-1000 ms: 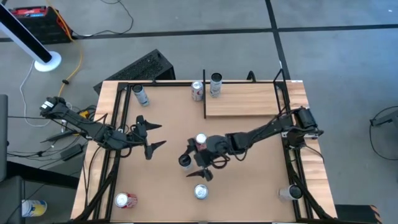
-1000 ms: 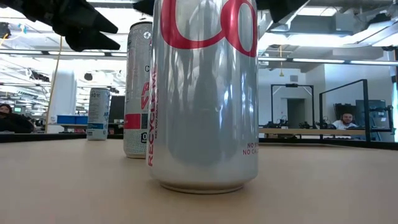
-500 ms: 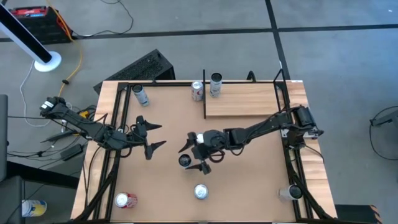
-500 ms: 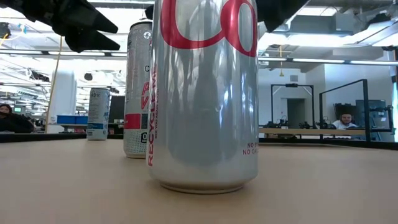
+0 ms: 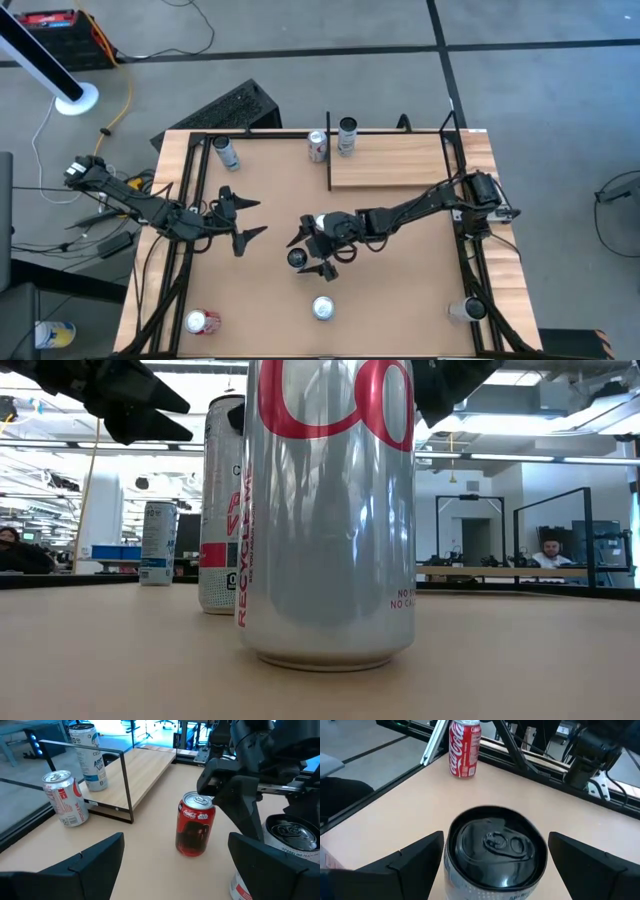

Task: Place canned beverage on shelf
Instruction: Put the top silver and pink soda can on the shelf

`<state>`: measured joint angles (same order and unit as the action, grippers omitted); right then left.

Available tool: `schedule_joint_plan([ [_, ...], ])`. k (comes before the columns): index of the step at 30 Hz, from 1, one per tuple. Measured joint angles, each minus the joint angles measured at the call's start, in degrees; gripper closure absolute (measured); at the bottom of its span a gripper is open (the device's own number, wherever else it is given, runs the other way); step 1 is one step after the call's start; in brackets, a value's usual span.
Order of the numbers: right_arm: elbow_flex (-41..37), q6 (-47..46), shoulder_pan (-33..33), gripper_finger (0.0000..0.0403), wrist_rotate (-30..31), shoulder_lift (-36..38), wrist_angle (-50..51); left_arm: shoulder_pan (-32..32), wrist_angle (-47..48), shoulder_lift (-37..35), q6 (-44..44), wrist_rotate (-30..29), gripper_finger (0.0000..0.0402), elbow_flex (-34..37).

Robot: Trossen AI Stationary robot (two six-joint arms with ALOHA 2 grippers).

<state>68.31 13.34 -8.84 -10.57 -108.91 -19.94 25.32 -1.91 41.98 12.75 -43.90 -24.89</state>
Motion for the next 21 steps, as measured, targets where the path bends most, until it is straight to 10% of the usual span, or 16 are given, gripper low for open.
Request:
schedule_joint_plan([
  [12,0.00,-2.10,-0.02,0.0118,-1.02,0.16,0.79,-0.02,0.35,0.00,-0.02,-0.04,0.0061,-0.01],
  [21,-0.27,-5.02,-0.73,0.0122,-9.72,9.95,2.10,-0.02,1.36,0.02,0.43,-0.09,0.0061,-0.03],
])
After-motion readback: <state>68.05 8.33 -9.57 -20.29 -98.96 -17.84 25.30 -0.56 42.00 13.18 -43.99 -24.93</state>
